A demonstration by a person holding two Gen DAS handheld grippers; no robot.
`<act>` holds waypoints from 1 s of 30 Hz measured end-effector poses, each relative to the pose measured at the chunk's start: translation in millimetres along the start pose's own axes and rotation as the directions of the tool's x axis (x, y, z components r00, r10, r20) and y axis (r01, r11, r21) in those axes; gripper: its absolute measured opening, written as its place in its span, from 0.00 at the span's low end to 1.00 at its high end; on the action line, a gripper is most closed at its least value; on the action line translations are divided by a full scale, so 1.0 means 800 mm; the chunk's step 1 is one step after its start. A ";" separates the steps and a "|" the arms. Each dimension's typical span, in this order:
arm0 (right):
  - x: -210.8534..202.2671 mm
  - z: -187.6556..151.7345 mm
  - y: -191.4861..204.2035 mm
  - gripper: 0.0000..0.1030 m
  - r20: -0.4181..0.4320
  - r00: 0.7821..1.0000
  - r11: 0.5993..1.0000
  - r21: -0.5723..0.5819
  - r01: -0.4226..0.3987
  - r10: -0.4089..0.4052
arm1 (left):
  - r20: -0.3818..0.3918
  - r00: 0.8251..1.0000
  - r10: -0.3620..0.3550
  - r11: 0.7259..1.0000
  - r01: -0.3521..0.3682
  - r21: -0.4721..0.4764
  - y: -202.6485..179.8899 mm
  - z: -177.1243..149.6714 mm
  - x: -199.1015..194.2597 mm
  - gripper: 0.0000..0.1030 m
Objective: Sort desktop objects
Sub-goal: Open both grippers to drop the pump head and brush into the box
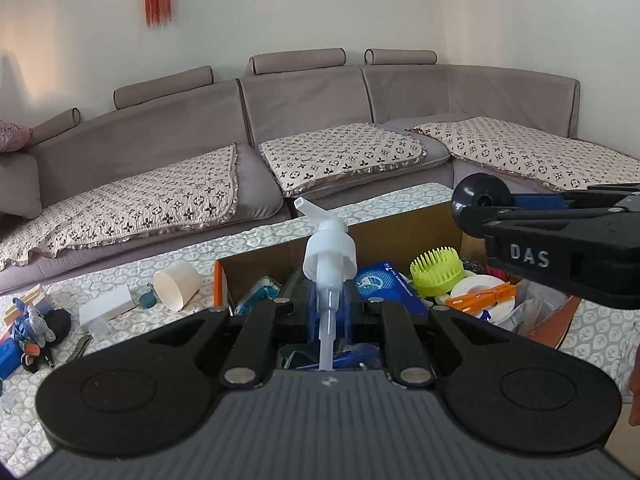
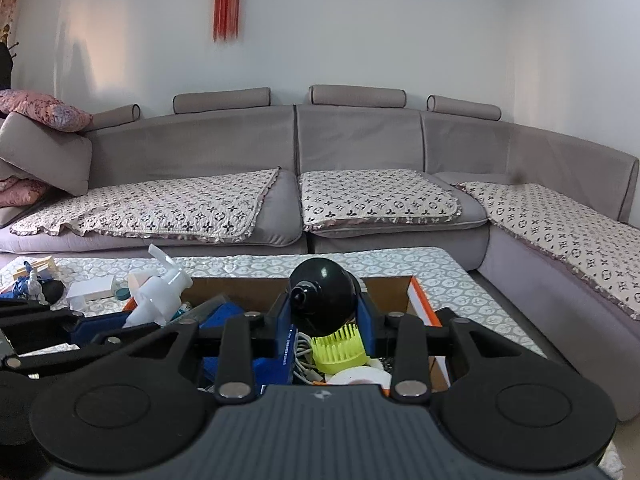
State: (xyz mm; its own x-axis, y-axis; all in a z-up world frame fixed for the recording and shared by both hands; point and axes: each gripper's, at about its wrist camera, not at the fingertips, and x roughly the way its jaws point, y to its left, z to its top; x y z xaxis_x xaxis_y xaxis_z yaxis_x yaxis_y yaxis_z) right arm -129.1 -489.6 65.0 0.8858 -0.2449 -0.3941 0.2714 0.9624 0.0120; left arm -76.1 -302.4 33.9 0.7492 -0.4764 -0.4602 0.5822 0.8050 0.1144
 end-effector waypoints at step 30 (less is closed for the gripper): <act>0.019 -0.018 -0.012 0.81 -0.058 0.998 0.998 0.064 -0.010 0.014 | -0.011 1.000 -0.006 1.000 0.006 -0.015 -0.011 -0.005 -0.009 0.80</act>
State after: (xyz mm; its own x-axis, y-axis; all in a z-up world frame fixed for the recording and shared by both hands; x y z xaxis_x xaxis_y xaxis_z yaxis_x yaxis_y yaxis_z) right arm -123.8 -500.9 45.8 0.8664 -0.2244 -0.4461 0.2859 0.9553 0.0747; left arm -88.0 -305.0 32.7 0.7422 -0.4775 -0.4702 0.5819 0.8073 0.0987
